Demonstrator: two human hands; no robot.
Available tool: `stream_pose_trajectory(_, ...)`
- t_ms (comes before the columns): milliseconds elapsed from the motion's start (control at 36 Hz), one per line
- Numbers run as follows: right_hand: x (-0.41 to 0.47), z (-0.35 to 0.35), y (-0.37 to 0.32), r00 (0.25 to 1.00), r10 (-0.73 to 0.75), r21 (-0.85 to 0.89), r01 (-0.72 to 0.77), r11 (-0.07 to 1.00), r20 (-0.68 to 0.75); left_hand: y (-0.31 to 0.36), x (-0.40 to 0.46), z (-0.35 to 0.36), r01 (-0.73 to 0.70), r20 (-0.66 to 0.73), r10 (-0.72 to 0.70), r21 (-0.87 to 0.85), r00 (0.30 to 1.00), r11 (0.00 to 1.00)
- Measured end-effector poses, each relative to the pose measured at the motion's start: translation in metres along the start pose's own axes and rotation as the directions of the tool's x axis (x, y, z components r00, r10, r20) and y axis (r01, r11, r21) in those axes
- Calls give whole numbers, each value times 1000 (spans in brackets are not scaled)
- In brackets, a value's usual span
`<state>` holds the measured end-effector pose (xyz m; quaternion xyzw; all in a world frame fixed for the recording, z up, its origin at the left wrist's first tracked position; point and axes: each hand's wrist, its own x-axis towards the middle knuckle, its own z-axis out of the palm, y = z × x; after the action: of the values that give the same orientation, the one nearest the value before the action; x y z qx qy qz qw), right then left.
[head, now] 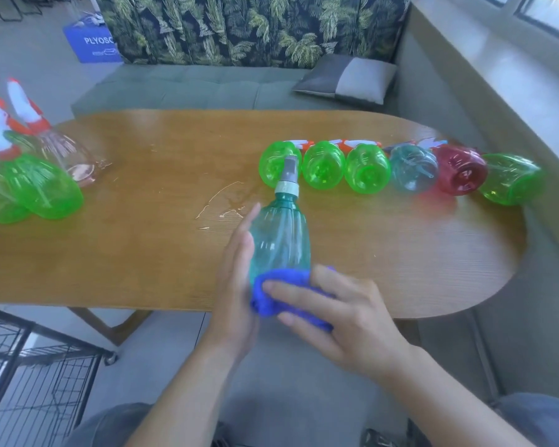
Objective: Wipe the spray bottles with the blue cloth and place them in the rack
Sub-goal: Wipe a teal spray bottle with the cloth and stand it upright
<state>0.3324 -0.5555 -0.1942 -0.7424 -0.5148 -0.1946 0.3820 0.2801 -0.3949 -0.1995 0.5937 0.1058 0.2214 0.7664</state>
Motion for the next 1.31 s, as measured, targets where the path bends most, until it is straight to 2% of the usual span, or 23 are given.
stream_pose_trajectory(56,8,-9,3,984,120,77,-111,991,-129,-1,0,4,-32,2,32,46,999,998)
stream_pose_trajectory(111,17,-17,8,937,263,130,-239,962,-228,-2,0,9,-52,28,50,89,998,995)
stream_pose_trajectory(167,22,-19,14,891,377,148,-349,925,-253,-4,-2,12,-62,80,52,126,995,990)
stream_pose_trajectory(250,18,-13,19,862,453,128,-434,892,-227,-5,-6,16,-73,155,46,174,987,982)
stream_pose_trajectory(333,10,-5,13,891,415,41,-415,909,-185,-7,-6,16,-49,134,26,166,991,985)
stream_pose_trajectory(472,1,8,-2,987,153,-36,-155,987,-52,-7,-4,6,9,3,-9,85,1000,996)
stream_pose_trajectory(556,-2,13,-8,999,35,-44,-34,998,31,-2,-2,0,9,-9,-9,27,1000,1000)
stream_pose_trajectory(639,-3,7,-4,997,-25,-1,26,1000,66,2,-1,1,-1,-12,1,13,1000,1000)
stream_pose_trajectory(722,3,-8,4,996,72,93,-67,993,-44,1,1,3,-35,-21,37,87,999,996)
stream_pose_trajectory(806,14,-20,13,948,254,124,-234,964,-192,-2,0,9,-41,55,34,125,998,991)
stream_pose_trajectory(861,19,-22,19,905,370,132,-349,928,-209,-2,-4,15,-56,132,35,160,991,985)
stream_pose_trajectory(944,18,-18,22,877,436,128,-418,900,-201,-2,-8,20,-63,182,29,182,983,981)
stream_pose_trajectory(1056,12,-11,12,906,386,88,-376,922,-174,-6,-8,18,-18,110,3,137,994,990)
stream_pose_trajectory(1222,4,6,-4,990,127,20,-126,992,-60,3,1,6,-6,-4,6,96,1000,995)
stream_pose_trajectory(1306,1,13,-7,997,76,48,-76,996,19,7,5,-1,-20,-1,20,64,1000,998)
